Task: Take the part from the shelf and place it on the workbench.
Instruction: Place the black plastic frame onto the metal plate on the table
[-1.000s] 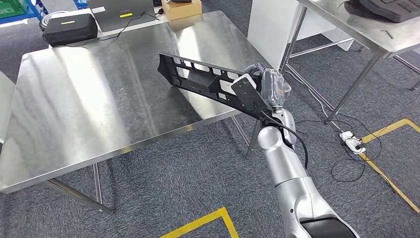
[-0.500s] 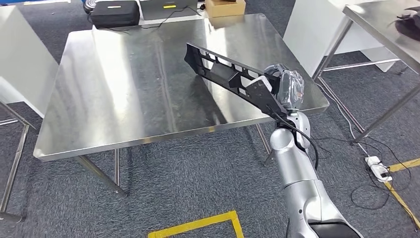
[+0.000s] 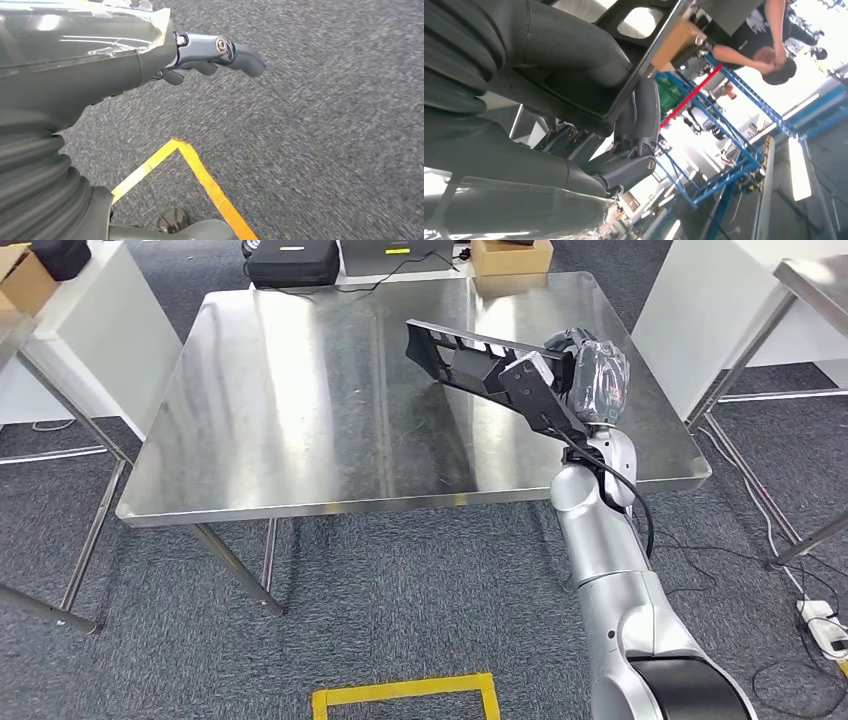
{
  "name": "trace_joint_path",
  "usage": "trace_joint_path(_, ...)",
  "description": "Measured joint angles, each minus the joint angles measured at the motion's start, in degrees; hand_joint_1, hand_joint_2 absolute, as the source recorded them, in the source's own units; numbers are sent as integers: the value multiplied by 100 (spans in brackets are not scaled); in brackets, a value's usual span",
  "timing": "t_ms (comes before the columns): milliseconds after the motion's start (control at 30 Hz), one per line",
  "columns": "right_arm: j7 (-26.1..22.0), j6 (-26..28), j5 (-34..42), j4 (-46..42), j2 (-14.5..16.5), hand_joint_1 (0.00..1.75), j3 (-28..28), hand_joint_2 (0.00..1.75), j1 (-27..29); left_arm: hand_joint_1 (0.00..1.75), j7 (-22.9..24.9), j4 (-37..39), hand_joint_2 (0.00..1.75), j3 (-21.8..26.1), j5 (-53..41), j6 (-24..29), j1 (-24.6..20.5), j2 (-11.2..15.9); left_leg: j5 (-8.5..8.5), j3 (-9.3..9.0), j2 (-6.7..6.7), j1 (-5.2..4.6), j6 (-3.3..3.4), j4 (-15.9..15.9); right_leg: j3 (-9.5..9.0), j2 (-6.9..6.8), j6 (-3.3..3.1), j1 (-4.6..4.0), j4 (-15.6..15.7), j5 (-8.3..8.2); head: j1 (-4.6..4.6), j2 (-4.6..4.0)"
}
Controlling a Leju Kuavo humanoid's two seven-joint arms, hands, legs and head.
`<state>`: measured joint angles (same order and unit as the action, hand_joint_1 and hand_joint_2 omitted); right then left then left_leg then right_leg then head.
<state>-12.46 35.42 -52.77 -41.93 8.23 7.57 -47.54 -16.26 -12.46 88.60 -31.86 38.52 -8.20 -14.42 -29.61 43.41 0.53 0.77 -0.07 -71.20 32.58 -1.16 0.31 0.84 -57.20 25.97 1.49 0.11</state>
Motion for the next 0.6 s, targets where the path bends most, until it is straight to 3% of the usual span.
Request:
trace_joint_path(33, 57, 24, -33, 43, -15, 175, -16, 175, 0, 0, -2, 3, 175, -1, 7, -30, 3, 7, -57, 109, -26, 2, -2, -227, 0, -75, -6, -13, -1, 5, 0, 0)
trace_joint_path(67, 118, 45, -69, 89, -30, 175, -36, 175, -3, 0, -4, 5, 175, -2, 13, -63, 6, 15, -12, 112, -38, 2, 3, -245, -1, -147, -8, -22, -1, 9, 3, 0)
trace_joint_path(133, 207, 72, -128, 186, -63, 175, -87, 175, -19, 0, -9, 9, 175, -8, 24, -116, 11, 40, 309, -229, -123, -7, 45, 352, -16, -276, -13, -39, -2, 21, 2, 0)
trace_joint_path(200, 236, 85, -157, 271, -108, 175, -137, 175, -52, 0, -14, 10, 175, -25, 25, -141, 6, 61, 526, -622, -320, -52, 112, 1054, -31, -374, 0, -84, -4, 40, -7, 0)
trace_joint_path(267, 236, 98, -167, 341, -145, 175, -169, 175, -86, 0, -16, 11, 175, -40, 25, -151, 3, 71, 549, -730, -371, -96, 169, 1282, -40, -463, 33, -126, 0, 58, -26, 0)
trace_joint_path(333, 250, 105, -179, 397, -156, 175, -187, 175, -113, 0, -18, 11, 175, -44, 26, -158, 7, 75, 582, -732, -243, -84, 226, 1315, -51, -535, 73, -129, 3, 80, -37, 0)
trace_joint_path(400, 327, 108, -230, 460, -179, 175, -214, 175, -146, 0, -18, 13, 175, -46, 32, -173, 6, 78, 626, -754, -132, -46, 294, 1364, 43, -342, 101, -102, -223, 224, -48, 0)
trace_joint_path(467, 442, 109, -290, 575, -250, 175, -260, 175, -160, 0, -17, 15, 175, -51, 38, -190, -2, 76, 655, -756, -5, -25, 337, 1382, 363, -35, 101, -67, -922, 532, -65, 0)
trace_joint_path(533, 532, 104, -317, 728, -341, 175, -325, 175, -134, 0, -15, 19, 175, -54, 43, -193, -3, 75, 667, -744, 161, -23, 349, 1379, 716, 73, 125, -46, -1645, 761, -74, 0)
trace_joint_path(567, 563, 101, -328, 805, -377, 175, -360, 175, -120, 0, -14, 19, 175, -54, 45, -193, 2, 76, 673, -741, 248, -23, 348, 1376, 774, 86, 160, -34, -1743, 755, -77, 0)
trace_joint_path(600, 587, 98, -342, 879, -407, 175, -396, 175, -113, 0, -13, 20, 175, -54, 48, -193, 6, 77, 679, -740, 332, -22, 341, 1373, 713, 99, 206, -20, -1587, 655, -78, 0)
